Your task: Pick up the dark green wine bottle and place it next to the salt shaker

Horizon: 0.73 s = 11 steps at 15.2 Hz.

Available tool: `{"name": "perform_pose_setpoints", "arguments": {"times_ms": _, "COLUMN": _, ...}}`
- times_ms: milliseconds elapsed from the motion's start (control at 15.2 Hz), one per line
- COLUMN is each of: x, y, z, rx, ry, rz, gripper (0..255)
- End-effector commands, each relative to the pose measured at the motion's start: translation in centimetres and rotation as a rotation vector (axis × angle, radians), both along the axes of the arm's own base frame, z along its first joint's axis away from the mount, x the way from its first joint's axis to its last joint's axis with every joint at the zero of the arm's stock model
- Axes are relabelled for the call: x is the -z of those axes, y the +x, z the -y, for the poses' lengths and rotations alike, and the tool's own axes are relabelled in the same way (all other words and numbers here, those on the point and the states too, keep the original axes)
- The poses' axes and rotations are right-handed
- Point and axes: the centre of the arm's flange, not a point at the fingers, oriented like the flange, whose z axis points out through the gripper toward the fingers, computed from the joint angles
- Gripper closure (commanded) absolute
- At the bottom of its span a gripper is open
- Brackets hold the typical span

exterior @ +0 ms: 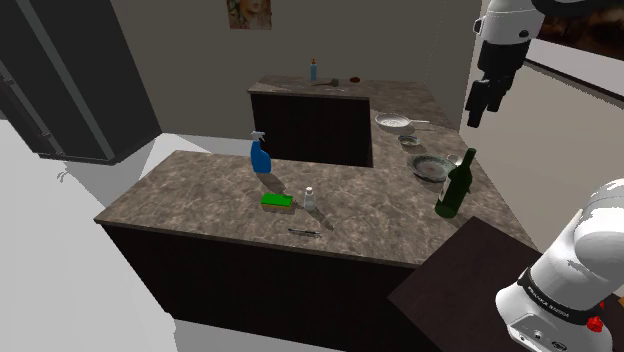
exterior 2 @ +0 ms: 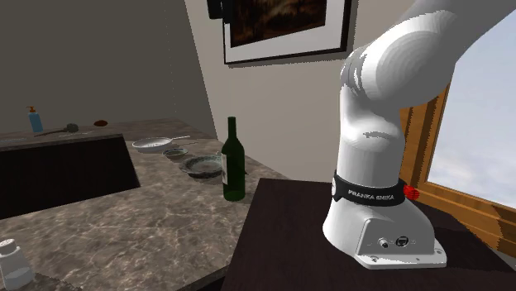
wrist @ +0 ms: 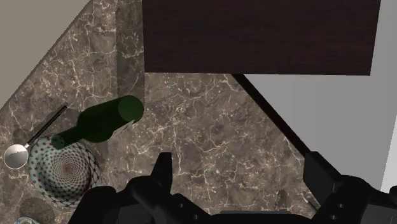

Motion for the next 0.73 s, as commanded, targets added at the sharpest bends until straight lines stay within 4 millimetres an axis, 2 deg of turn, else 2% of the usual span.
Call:
{"name": "perform_pose_setpoints", "arguments": {"times_ms": 0, "x": 0.0, "y": 0.0, "z": 0.0, "rx": 0.000, "ry": 0.000, "rz": 0.000, "gripper": 0}}
{"name": "perform_pose_setpoints", "arguments": {"times_ms": 660, "x": 7.2, "y": 3.4, "z": 11.0, "rx": 0.022, "ry": 0.024, "rz": -0.009, "gripper": 0}}
